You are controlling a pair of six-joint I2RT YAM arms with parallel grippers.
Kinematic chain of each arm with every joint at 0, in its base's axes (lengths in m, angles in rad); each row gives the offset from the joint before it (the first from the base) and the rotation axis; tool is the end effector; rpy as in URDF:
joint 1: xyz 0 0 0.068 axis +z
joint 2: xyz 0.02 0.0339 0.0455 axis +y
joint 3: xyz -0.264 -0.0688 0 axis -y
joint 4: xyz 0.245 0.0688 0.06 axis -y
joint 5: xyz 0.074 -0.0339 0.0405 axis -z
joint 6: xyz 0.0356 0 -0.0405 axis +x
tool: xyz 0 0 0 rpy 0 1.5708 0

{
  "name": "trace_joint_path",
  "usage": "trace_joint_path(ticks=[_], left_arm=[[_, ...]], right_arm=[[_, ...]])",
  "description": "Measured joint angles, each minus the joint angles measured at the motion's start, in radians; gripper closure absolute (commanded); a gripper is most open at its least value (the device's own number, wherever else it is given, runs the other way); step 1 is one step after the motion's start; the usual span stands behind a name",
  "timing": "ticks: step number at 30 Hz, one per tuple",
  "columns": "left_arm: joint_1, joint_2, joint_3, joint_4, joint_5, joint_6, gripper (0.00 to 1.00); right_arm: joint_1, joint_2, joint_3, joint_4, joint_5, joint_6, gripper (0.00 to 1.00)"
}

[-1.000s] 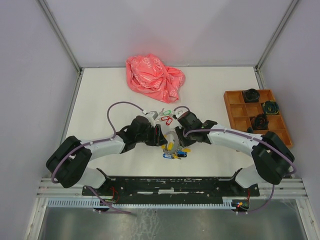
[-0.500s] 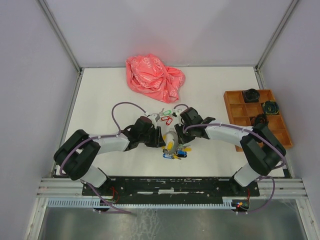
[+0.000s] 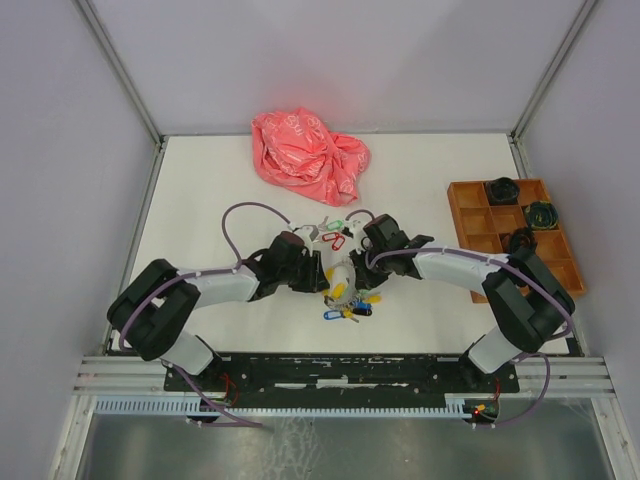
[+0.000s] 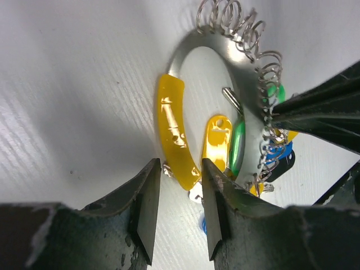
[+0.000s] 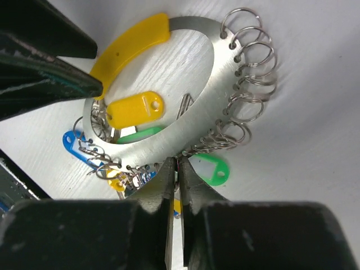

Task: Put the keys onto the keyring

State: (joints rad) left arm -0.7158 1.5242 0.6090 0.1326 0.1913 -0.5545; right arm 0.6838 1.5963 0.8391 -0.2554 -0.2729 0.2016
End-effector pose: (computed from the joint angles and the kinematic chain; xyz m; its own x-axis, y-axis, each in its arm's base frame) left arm 0.2083 -0.1901 0.1428 -0.8451 0.0499 -0.5322 0.3541 0.7982 -0.4873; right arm 0.2291 0.1991 0.1609 -0.7882 -0.3936 -0.4732 -0.5728 0.7503 0.3300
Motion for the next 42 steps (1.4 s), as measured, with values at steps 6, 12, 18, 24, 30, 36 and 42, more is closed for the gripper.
trace_joint_path(ticks=[6,12,18,24,30,36,42], left_arm=[[0.000,-0.026,0.000,-0.005,-0.006,0.002,0.54],[0.000,-0.080,-0.021,0.037,0.016,0.003,0.50],[0.000,-0.124,-0.073,0.163,0.072,0.003,0.48],[0.004,-0.125,-0.092,0.257,0.119,-0.002,0.46],[0.039,-0.140,-0.108,0.348,0.179,-0.025,0.45],[0.047,-0.227,-0.141,0.428,0.212,-0.024,0.42],[0.047,-0.345,-0.196,0.518,0.208,0.003,0.36]], right_arm=[[0.001,-0.042,-0.002,-0.034,-0.029,-0.033,0.99],[0.001,-0.042,0.007,-0.085,-0.051,-0.061,0.99],[0.002,-0.059,0.049,-0.126,-0.067,-0.104,0.99],[0.008,-0.126,0.054,-0.116,-0.082,-0.148,0.99],[0.011,-0.240,0.054,-0.051,-0.098,-0.185,0.99],[0.011,-0.287,0.055,0.009,-0.156,-0.275,0.99],[0.011,-0.306,0.055,0.010,-0.206,-0.376,0.99]])
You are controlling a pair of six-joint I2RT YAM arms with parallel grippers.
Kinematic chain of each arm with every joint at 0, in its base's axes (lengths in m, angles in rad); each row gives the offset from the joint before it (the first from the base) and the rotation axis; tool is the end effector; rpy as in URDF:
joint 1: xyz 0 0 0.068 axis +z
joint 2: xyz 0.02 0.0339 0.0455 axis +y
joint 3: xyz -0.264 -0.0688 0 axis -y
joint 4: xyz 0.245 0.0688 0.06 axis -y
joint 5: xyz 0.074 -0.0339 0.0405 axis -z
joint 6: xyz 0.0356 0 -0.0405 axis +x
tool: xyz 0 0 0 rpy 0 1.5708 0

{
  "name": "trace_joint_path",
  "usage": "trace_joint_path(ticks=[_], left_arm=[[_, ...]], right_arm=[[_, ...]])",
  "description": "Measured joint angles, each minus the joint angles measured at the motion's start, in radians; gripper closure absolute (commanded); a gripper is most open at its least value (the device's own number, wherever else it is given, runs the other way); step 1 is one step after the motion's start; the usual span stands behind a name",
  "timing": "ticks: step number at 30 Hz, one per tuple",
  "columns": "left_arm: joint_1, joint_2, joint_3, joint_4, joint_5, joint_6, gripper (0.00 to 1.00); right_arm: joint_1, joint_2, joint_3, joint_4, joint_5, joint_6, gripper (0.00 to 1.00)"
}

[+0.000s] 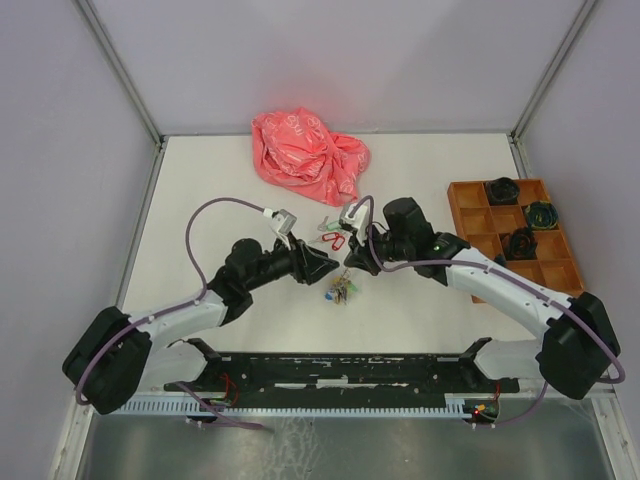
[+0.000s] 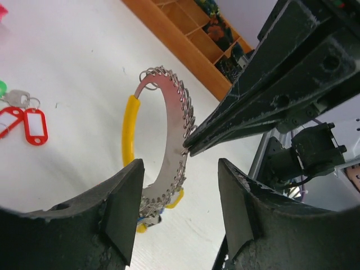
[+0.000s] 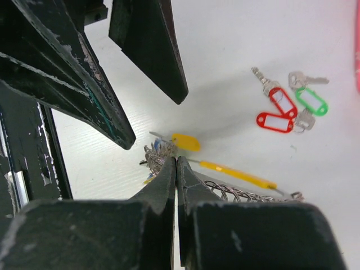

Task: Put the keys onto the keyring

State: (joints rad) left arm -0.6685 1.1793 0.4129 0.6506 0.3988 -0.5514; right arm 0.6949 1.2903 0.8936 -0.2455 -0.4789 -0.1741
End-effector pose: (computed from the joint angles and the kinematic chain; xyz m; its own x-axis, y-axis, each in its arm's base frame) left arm 0.1825 -0.1618 0.2185 -0.5350 -0.1926 -0.8226 0.6968 0.4499 -0.5586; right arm 0.2051 0.1923 0.2646 -0.3056 -0.4549 -0.8365 -0.9185 0.3723 0.1331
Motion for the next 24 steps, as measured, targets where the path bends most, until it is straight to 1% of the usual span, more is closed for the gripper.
trace_joint_path(ticks=[4,7,9,11,14,17,24], left_arm=[[0.001,-0.055,-0.080,0.100,-0.005,0.075,0.32],[0.001,-0.053,-0.154,0.213,-0.005,0.150,0.32],[0.001,-0.026,-0.189,0.293,-0.003,0.209,0.31],[0.001,0.042,-0.214,0.393,0.006,0.279,0.31],[0.002,0.109,-0.214,0.458,0.040,0.359,0.32],[0.002,0.142,-0.201,0.475,0.084,0.441,0.34],[0.002,0.142,-0.177,0.494,0.191,0.582,0.39]], right_arm=[[0.000,-0.059,-0.001,0.014,-0.019,-0.065,0.99],[0.000,-0.093,-0.008,0.038,-0.029,-0.101,0.99],[0.000,-0.098,-0.014,0.047,-0.043,-0.125,0.99],[0.000,-0.098,-0.024,0.048,-0.063,-0.156,0.99],[0.000,-0.098,-0.034,0.036,-0.087,-0.198,0.99],[0.000,-0.097,-0.034,0.022,-0.115,-0.235,0.98],[0.000,-0.066,-0.034,-0.023,-0.180,-0.309,0.99]])
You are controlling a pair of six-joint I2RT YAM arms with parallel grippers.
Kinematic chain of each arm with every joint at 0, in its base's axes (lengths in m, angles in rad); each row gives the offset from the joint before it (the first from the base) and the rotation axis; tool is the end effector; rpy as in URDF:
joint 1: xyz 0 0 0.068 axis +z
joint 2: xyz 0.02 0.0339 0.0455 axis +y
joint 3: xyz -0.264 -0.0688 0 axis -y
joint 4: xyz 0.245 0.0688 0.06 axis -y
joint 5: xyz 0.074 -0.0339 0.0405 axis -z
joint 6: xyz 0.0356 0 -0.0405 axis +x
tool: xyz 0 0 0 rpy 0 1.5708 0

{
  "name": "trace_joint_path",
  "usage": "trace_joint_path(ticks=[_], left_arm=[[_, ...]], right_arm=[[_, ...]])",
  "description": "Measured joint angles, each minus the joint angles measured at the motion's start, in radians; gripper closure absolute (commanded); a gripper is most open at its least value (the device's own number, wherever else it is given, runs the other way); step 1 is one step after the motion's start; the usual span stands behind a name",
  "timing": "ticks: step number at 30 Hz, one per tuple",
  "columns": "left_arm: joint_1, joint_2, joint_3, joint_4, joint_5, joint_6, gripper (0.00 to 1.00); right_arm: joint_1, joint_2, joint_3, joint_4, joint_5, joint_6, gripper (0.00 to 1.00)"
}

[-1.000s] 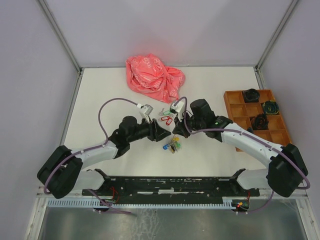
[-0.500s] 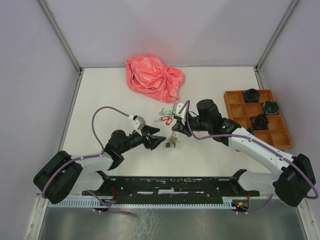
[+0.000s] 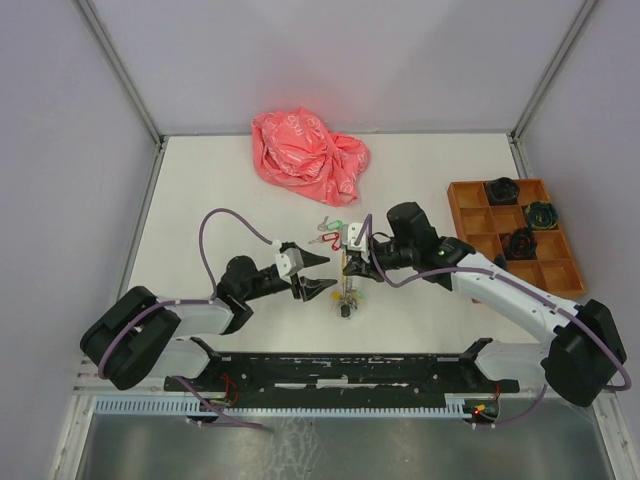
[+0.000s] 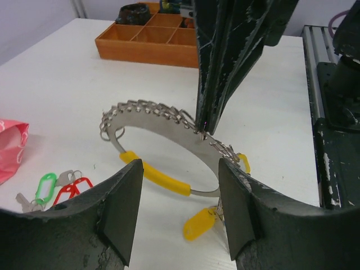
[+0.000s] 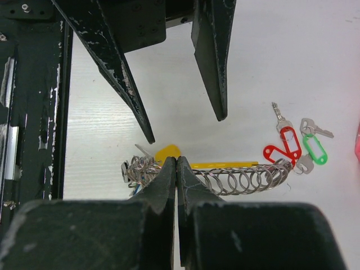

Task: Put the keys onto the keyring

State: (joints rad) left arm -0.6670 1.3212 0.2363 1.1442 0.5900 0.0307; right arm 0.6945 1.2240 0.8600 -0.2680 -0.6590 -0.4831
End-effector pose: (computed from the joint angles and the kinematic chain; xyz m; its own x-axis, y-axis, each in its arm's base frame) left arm 0.1650 -0.1552 0.1868 0.0757 -0.0271 -0.9968 0.9485 0.3103 0.0636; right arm 0.1881 0.1851 0.2703 0.0094 -0.4701 -0.8825 -0.9951 0.0823 -0.0545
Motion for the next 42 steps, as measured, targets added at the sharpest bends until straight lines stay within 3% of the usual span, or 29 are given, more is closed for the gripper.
trace_joint_path(ticks=[7,36,42], left_arm=[[0.000,0.000,0.021,0.006,0.116,0.047,0.55],[-0.003,0.046,0.059,0.000,0.200,0.077,0.66],[-0.003,0.047,0.059,0.027,0.200,0.075,0.76]], right_arm=[[0.000,0.019,0.002,-0.020,-0.042,-0.046,0.99],[0.000,0.035,0.006,0.056,-0.130,-0.018,0.99],[0.000,0.051,0.006,0.069,-0.150,-0.011,0.99]])
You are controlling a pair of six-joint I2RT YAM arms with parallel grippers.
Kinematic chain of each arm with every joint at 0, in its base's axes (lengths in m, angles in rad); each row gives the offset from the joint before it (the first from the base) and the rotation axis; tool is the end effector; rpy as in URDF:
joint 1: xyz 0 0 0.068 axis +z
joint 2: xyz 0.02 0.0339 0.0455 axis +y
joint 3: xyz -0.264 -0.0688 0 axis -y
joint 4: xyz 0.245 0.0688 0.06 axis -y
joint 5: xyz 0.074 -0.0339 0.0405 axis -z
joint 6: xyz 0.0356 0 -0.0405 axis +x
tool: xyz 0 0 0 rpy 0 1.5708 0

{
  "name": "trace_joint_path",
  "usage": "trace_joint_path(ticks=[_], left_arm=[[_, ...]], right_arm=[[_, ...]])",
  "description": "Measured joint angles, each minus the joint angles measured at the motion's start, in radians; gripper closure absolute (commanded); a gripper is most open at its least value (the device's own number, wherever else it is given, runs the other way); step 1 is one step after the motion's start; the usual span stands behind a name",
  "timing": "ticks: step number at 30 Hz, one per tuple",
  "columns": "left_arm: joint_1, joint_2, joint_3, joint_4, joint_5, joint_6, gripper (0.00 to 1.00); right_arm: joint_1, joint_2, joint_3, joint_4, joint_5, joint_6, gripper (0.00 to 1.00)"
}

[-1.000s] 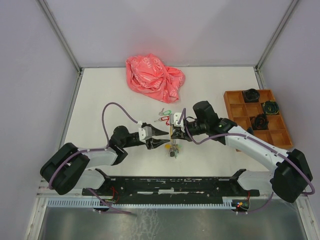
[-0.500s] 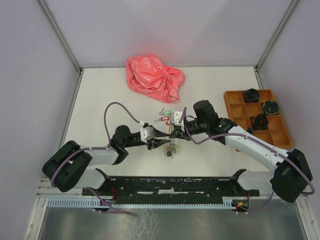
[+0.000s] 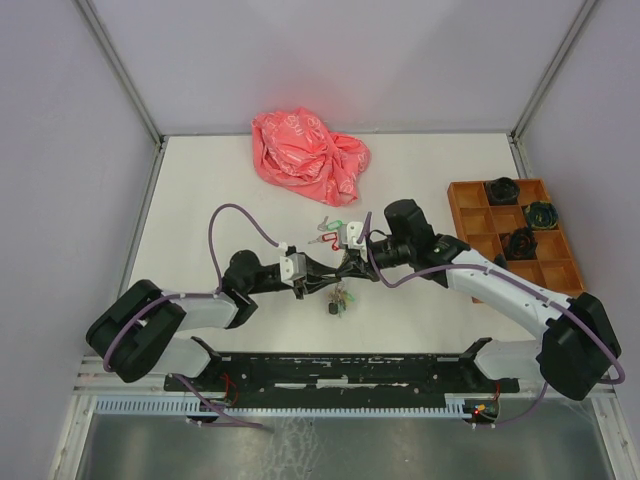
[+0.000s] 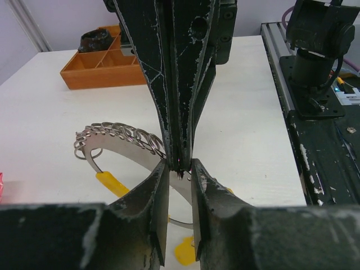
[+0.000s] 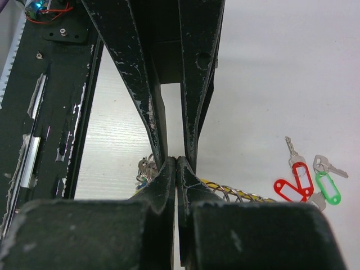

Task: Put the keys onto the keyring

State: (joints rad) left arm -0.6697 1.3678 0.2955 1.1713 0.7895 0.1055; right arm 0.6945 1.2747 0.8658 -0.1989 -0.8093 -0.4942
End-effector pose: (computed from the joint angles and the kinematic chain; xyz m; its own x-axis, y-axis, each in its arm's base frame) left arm 0.1687 -0.1658 0.1954 0.1814 -0.0491 -0.9822 0.9774 0.1194 0.1746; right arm 0.1929 0.1942 0.2674 0.0397 -0.3929 -0.9187 -0.9988 -0.0414 -0.0255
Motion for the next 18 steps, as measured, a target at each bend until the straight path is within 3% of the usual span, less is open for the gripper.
trace_joint_path(ticks=[5,8,13,14,15,18], left_arm=[[0.000,0.000,0.000,0.003,0.000,-0.018,0.96],[0.000,0.000,0.000,0.002,-0.001,-0.019,0.97],[0.000,0.000,0.000,-0.009,-0.006,-0.019,0.97],[0.000,-0.003,0.000,-0.019,-0.011,-0.018,0.97],[-0.001,-0.007,0.001,-0.034,-0.016,-0.017,0.97],[-0.010,-0.029,0.016,-0.105,-0.033,-0.010,0.97]], right_arm=[[-0.002,0.000,0.000,0.003,-0.007,0.001,0.99],[-0.002,0.000,0.000,0.003,-0.008,0.002,0.97],[-0.002,0.000,0.000,-0.004,0.004,0.011,0.83],[-0.001,0.000,0.000,-0.009,0.010,0.012,0.70],[0.000,-0.002,0.000,-0.016,0.017,0.015,0.63],[0.005,-0.018,0.000,-0.043,0.048,0.023,0.54]])
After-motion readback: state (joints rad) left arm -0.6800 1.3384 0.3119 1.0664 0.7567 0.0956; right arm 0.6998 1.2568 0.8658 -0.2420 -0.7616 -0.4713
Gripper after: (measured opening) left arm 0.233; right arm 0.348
